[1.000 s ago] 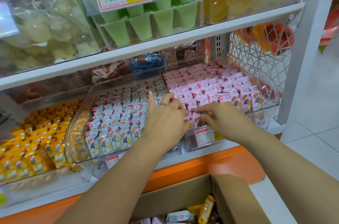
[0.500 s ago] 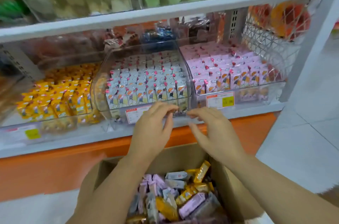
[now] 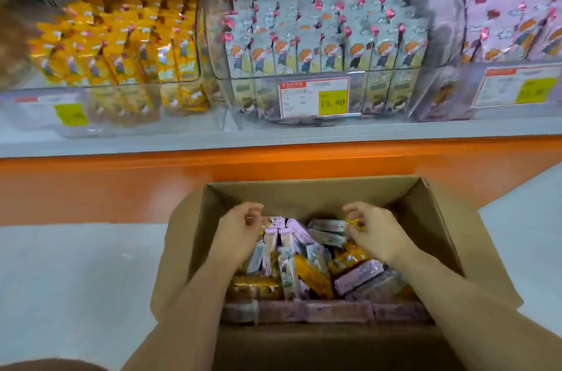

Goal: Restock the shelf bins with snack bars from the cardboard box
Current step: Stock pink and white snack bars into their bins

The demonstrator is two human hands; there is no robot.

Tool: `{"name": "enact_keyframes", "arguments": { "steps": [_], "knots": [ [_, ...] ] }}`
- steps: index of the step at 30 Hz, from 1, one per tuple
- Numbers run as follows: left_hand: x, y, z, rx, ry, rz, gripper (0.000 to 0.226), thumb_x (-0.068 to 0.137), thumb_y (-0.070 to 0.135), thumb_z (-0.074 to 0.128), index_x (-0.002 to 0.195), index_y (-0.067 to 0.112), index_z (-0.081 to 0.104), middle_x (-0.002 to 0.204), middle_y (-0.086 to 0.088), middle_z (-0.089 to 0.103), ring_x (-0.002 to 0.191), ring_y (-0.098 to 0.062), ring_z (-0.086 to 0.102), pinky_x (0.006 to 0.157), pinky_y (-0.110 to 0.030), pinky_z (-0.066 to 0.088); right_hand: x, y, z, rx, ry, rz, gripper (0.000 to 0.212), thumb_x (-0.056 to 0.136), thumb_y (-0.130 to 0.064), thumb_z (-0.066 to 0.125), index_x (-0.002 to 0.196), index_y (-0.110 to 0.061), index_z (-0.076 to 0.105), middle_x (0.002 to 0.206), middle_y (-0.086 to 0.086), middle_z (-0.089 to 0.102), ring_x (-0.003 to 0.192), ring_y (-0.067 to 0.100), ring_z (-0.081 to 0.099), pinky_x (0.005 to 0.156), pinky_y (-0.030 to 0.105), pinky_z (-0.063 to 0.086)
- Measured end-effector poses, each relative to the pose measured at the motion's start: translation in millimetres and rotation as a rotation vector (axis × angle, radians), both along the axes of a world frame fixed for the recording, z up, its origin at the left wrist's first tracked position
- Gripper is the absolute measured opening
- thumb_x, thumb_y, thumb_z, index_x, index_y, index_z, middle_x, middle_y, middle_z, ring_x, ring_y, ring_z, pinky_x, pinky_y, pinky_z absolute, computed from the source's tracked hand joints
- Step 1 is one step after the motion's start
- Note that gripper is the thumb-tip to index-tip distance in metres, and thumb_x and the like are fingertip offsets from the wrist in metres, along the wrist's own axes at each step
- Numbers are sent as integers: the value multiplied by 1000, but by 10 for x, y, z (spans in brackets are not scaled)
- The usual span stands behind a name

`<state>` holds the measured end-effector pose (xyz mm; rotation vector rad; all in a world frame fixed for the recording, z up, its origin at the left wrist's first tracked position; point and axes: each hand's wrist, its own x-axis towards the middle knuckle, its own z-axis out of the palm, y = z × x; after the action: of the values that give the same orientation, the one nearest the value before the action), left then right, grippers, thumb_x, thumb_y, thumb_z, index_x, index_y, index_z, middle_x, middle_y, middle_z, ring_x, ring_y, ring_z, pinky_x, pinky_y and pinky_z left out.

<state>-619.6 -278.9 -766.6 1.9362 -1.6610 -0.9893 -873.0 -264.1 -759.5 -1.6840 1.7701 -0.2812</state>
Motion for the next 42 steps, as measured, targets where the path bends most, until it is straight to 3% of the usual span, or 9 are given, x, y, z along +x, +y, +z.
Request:
{"name": "enact_keyframes", "arguments": {
  "steps": [7,12,17,22,25,28,35,39,42],
  "knots": [
    [20,-88,-515,240,26,-59,28,93,8,55,121,10,60,117,-5,62,113,-17,56,92,-21,41,72,-149,-443,173,-6,-58,39,91,-18,60,128,-13,53,119,9,64,105,24,61,90,34,49],
    [-125,-99,-770,362,26,-126,33,93,15,58,127,15,59,124,1,61,112,-11,55,92,-20,42,218,-198,-599,318,-8,67,44,94,-26,57,135,-17,47,132,4,56,120,20,52,94,27,41],
    [-85,-120,-842,310,104,8,28,96,16,53,123,17,62,122,-2,63,107,-9,56,88,-23,44,439,-210,-783,367,-119,95,47,93,-22,58,137,-17,44,133,5,55,118,23,52,94,31,45],
    [-73,-139,-803,486,75,-136,42,98,19,49,140,23,44,138,-4,49,114,-11,48,85,-21,38,579,-225,-945,447,-130,141,41,94,-24,54,131,-10,49,132,13,52,107,28,55,84,34,45],
    [-84,-157,-800,573,91,-152,53,99,24,48,149,25,28,150,-4,34,133,-19,38,96,-27,37,625,-240,-959,477,-163,85,55,94,-30,56,144,-18,36,147,6,38,127,25,44,97,28,39],
    [-118,-186,-787,607,149,-138,52,99,16,47,147,21,30,149,-4,35,119,-10,44,93,-27,39,681,-214,-988,519,-185,91,57,95,-35,52,147,-21,32,151,4,33,134,22,38,97,23,33],
    [-117,-174,-832,625,252,-56,54,94,11,57,143,18,36,141,-4,45,114,-13,47,88,-26,41,581,-117,-949,447,-246,-15,38,92,-38,58,127,-24,53,130,-1,51,110,15,52,80,23,40],
    [-140,-170,-814,641,269,-34,64,93,17,59,148,24,27,147,-3,39,126,-21,46,101,-36,43,498,-135,-875,479,-290,-3,29,83,-39,69,108,-30,56,96,-5,54,80,9,53,65,23,41],
    [-205,-196,-726,619,296,-58,60,93,18,60,146,22,32,142,-5,44,114,-18,50,93,-35,47,397,-155,-772,481,-276,52,30,79,-35,74,104,-29,57,88,-10,51,77,8,51,66,23,41]
  ]
}}
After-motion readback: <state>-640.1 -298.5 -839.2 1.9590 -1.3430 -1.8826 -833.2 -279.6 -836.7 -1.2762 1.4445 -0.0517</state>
